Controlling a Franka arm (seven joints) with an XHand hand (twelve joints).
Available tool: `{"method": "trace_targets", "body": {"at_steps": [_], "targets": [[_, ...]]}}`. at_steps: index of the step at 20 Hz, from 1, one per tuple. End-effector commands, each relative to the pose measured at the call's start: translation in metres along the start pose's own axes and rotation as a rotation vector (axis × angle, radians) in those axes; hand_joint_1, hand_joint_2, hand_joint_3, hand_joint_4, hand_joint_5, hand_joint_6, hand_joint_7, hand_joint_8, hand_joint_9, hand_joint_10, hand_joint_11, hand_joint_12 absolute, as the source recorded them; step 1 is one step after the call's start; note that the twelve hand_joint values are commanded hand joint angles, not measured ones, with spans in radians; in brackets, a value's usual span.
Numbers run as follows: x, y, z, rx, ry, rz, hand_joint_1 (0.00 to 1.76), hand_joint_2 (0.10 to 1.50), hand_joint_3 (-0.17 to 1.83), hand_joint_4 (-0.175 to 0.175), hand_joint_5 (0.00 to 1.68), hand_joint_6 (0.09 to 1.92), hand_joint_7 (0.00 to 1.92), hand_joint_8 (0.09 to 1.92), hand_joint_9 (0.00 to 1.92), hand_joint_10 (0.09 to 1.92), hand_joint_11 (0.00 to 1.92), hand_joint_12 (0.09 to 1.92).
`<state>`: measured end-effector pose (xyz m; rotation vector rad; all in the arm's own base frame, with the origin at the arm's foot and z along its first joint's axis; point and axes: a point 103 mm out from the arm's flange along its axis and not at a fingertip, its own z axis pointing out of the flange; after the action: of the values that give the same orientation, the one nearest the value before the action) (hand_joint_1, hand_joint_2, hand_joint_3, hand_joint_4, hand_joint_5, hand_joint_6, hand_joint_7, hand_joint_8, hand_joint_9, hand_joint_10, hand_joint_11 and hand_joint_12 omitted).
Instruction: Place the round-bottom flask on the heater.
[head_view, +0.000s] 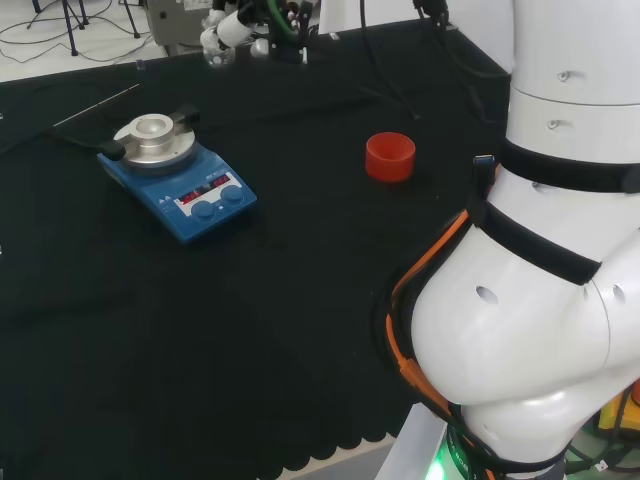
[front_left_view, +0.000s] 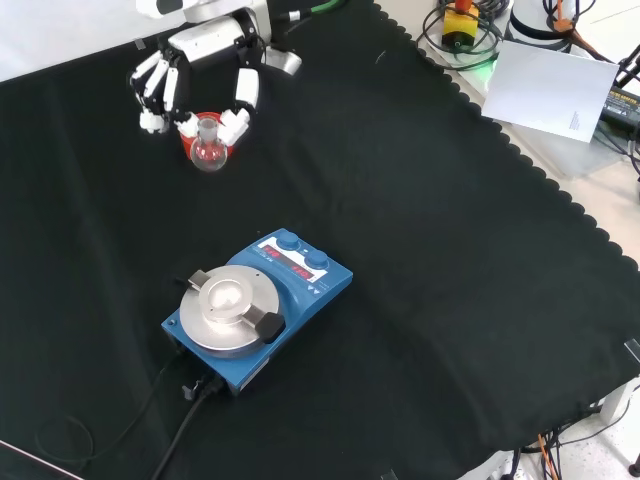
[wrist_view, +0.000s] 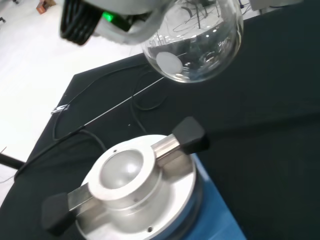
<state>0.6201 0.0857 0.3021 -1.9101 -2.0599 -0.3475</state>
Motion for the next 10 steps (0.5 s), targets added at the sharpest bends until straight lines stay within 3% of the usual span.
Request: {"method": "trace_targets", "body": {"at_steps": [1,10], "targets": [[0.025,0.009,0.015,0.024,-0.005,-0.039,1.08,0.66,0.87,0.142,1.07,1.13,0.58,0.58,0.71,0.56,0.25,1.32],[0.042,0.029,0.033,0.051,-0.002,-0.068,1.08,0.66,0.87,0.144,1.07,1.13,0.58,0.58,0.71,0.56,0.26,1.32]]}}
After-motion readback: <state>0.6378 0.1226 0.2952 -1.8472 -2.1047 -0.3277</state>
